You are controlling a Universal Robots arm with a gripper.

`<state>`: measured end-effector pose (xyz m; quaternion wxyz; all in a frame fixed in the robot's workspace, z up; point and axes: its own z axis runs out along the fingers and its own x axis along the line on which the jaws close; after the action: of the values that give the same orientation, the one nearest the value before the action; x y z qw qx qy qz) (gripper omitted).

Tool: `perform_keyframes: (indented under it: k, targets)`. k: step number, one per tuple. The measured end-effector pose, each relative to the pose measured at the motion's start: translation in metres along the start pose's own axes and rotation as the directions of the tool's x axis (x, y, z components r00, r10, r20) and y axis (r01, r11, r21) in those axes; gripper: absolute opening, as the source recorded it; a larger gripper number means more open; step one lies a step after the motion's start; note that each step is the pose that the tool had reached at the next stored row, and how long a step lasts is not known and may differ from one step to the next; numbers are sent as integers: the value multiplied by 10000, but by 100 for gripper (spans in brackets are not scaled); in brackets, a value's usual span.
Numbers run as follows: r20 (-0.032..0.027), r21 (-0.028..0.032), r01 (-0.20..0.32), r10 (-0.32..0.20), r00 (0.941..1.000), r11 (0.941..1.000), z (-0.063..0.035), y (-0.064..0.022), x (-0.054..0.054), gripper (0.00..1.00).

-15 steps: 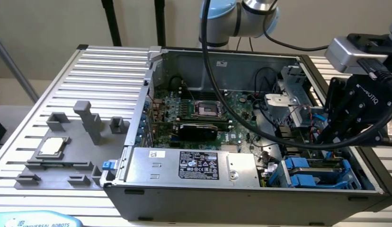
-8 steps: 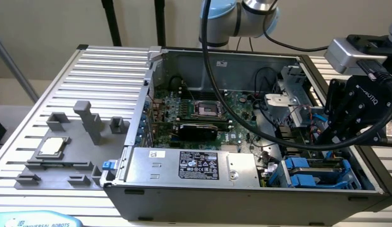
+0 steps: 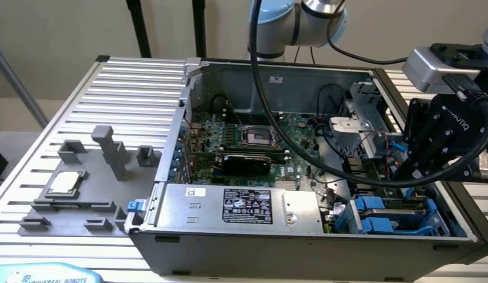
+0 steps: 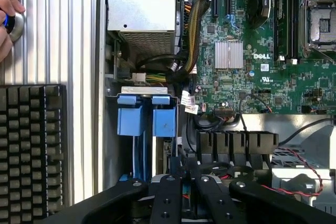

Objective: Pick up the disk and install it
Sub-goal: 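Insert the first disk wire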

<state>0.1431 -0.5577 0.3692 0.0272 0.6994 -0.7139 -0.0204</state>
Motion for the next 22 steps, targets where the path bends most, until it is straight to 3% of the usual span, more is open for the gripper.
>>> perform_keyframes:
  k: [7, 13, 17, 22]
  targets:
    - [-4, 87, 68, -68, 10000, 9999, 19, 144, 5, 16]
    - [-4, 235, 78, -78, 10000, 9997, 85, 143, 34, 16]
    - [-4, 301, 80, -80, 10000, 9995, 131, 139, 60, 16]
    - [-3, 448, 86, -86, 10000, 9990, 207, 133, 97, 16]
